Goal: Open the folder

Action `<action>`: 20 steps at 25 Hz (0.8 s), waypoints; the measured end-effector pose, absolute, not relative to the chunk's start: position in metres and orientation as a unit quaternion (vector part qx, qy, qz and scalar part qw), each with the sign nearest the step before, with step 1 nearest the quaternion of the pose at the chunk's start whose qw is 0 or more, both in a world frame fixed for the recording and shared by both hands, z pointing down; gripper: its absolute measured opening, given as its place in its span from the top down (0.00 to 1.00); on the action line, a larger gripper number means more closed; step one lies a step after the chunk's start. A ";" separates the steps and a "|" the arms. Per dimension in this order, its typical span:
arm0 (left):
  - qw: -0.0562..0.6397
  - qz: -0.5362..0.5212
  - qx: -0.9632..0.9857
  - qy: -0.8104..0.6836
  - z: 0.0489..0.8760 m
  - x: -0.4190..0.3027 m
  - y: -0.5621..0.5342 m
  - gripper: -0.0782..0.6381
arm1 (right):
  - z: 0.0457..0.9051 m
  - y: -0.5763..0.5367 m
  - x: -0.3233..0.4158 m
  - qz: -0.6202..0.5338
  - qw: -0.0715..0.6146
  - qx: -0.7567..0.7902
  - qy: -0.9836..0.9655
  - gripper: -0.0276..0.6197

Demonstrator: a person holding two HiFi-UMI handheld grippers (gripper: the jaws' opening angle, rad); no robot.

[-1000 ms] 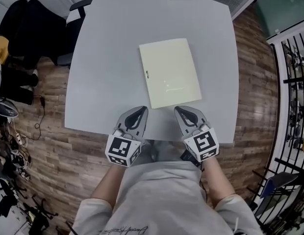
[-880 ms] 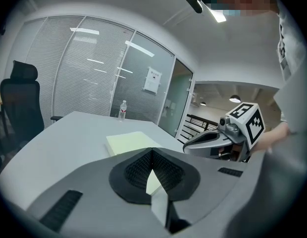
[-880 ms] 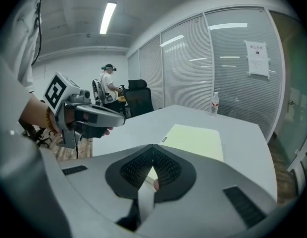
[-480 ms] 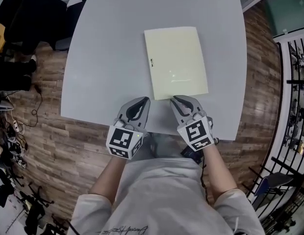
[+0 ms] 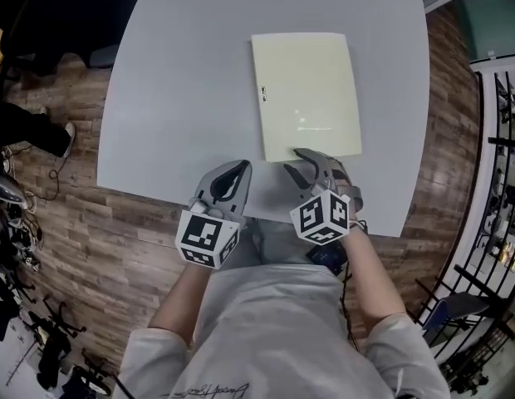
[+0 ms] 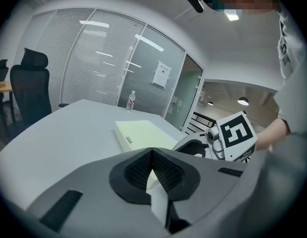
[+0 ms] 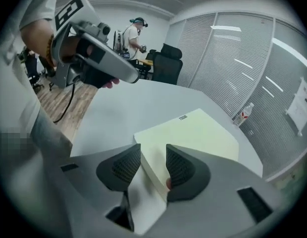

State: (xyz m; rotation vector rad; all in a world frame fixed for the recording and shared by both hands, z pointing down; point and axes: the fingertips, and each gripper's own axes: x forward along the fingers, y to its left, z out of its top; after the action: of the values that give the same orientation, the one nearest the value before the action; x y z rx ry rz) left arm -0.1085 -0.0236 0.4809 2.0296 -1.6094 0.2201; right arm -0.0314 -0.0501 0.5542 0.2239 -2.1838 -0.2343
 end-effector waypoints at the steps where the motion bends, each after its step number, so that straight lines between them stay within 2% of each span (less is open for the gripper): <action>1: 0.269 0.081 0.751 -0.597 0.482 -0.110 -0.024 0.88 | 0.557 -0.050 -0.032 -0.111 0.457 0.086 -0.878 0.68; 11: 0.280 0.083 0.746 -0.598 0.488 -0.112 -0.023 0.88 | 0.575 -0.050 -0.040 -0.191 0.504 0.056 -0.840 0.62; 20: 0.287 0.085 0.744 -0.597 0.495 -0.114 -0.019 0.88 | 0.581 -0.051 -0.043 -0.165 0.506 0.049 -0.845 0.66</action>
State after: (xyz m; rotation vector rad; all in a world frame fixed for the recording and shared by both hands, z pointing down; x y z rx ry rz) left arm -0.1136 -0.0185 0.4948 1.9886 -1.5943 0.2265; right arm -0.0425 -0.0515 0.5813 0.1177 -2.0395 -0.3973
